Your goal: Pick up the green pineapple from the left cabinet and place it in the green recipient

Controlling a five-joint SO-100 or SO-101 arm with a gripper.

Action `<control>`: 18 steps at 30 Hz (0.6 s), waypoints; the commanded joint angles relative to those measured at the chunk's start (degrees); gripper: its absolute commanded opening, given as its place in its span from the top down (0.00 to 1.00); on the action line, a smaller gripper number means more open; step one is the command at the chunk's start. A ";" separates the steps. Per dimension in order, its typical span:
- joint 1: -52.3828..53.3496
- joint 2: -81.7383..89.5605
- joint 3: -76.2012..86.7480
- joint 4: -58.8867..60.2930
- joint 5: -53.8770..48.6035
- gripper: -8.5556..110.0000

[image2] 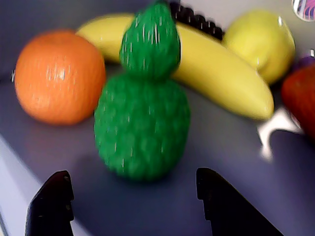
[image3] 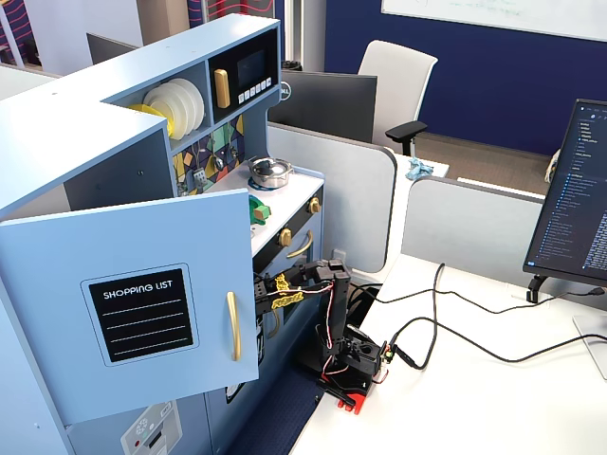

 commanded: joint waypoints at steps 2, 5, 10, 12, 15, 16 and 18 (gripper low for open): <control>-0.88 -0.88 -6.42 -2.20 0.97 0.72; -0.79 -2.72 -8.88 -2.20 1.14 0.72; -0.26 -7.47 -14.68 -2.20 2.20 0.71; 0.00 -9.05 -16.52 -1.76 2.55 0.71; 0.35 -11.60 -19.42 -1.49 2.99 0.71; 0.44 -12.30 -20.21 -1.49 3.43 0.71; 0.79 -13.71 -21.71 -1.41 4.39 0.71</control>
